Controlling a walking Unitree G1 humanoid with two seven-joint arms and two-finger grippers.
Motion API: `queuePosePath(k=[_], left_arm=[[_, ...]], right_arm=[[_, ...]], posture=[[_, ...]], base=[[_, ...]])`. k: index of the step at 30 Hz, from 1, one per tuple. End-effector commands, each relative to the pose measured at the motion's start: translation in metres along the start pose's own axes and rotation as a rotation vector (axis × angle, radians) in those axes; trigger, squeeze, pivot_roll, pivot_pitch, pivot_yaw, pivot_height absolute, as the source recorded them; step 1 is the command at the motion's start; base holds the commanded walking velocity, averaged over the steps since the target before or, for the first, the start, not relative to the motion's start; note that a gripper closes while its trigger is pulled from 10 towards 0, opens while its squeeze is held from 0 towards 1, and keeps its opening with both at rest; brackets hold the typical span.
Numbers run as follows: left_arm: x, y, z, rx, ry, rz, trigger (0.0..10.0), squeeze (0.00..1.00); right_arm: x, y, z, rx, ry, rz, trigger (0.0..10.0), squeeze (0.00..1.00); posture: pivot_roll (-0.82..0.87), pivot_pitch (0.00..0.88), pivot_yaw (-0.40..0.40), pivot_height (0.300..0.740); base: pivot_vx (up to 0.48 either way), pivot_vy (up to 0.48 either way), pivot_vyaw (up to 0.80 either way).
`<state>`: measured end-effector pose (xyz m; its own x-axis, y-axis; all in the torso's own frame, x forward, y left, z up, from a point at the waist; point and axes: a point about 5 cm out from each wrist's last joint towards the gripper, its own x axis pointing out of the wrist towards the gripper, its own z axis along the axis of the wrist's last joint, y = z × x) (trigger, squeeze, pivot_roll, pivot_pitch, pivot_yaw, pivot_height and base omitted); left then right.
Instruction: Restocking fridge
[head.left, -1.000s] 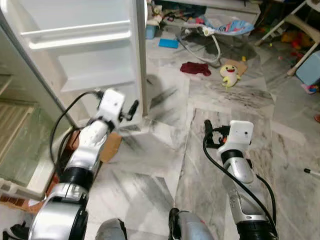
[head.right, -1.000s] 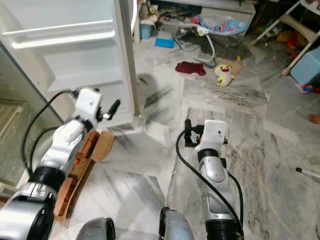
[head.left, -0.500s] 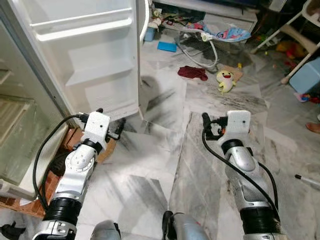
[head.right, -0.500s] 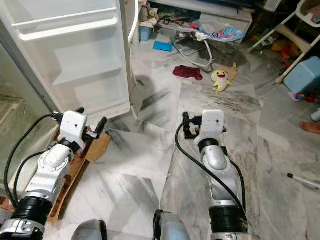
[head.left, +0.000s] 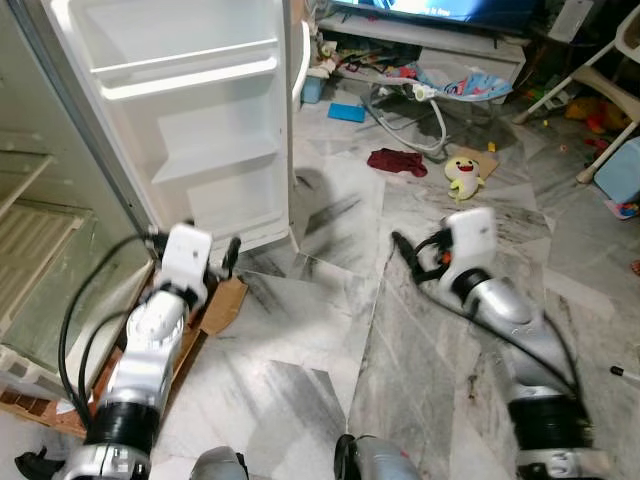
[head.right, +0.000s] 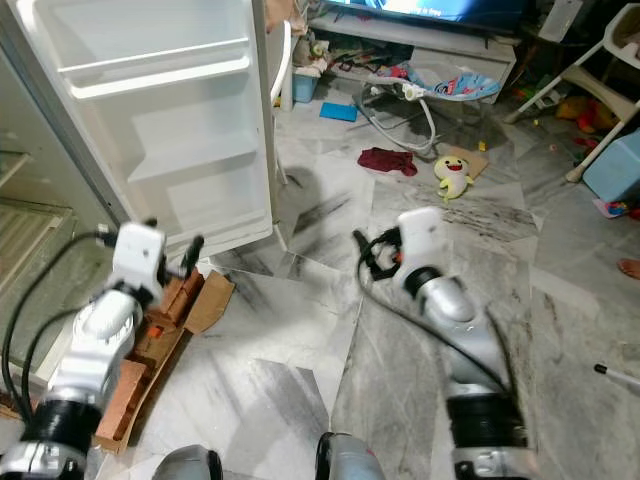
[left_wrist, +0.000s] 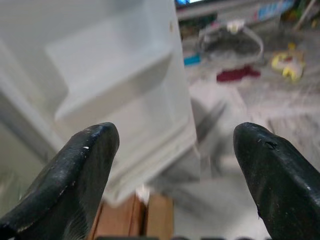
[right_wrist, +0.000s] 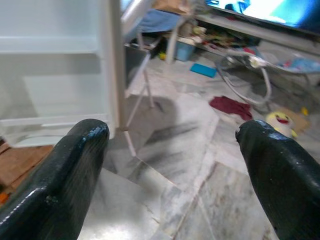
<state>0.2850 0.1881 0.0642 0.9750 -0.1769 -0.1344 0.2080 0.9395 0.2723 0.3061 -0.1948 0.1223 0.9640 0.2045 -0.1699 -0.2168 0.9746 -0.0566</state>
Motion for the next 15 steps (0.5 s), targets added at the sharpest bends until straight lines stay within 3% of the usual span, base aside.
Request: queuePosePath(k=[1, 5, 9, 12, 15], left_arm=[[0.001, 0.002, 0.003, 0.014, -0.006, -0.015, 10.0, 0.0], [-0.003, 0.004, -0.012, 0.002, 0.04, -0.004, 10.0, 0.0], [-0.011, 0.001, -0.015, -0.01, 0.036, 0.015, 10.0, 0.0], [-0.014, -0.002, -0.006, -0.011, -0.004, 0.014, 10.0, 0.0], [-0.012, -0.001, 0.001, 0.0, -0.028, -0.007, 10.0, 0.0]], right_arm=[[-0.002, -0.001, -0.001, 0.036, 0.012, 0.001, 10.0, 0.0], [-0.011, 0.001, -0.025, 0.115, 0.074, -0.01, 10.0, 0.0], [-0.02, 0.008, -0.04, 0.106, 0.035, -0.064, 10.0, 0.0], [-0.024, 0.011, -0.034, 0.029, -0.052, -0.156, 10.0, 0.0], [-0.025, 0.011, -0.029, 0.035, -0.082, -0.227, 10.0, 0.0]], posture=[[-0.07, 0.0, -0.033, 0.74], [-0.03, 0.0, -0.022, 0.74], [0.0, 0.0, -0.028, 0.74], [0.0, 0.0, -0.025, 0.74], [-0.01, 0.0, -0.021, 0.74]], base=[[0.0, 0.0, 0.0], [0.0, 0.0, 0.0], [0.0, 0.0, 0.0], [0.0, 0.0, 0.0], [0.0, 0.0, -0.44]])
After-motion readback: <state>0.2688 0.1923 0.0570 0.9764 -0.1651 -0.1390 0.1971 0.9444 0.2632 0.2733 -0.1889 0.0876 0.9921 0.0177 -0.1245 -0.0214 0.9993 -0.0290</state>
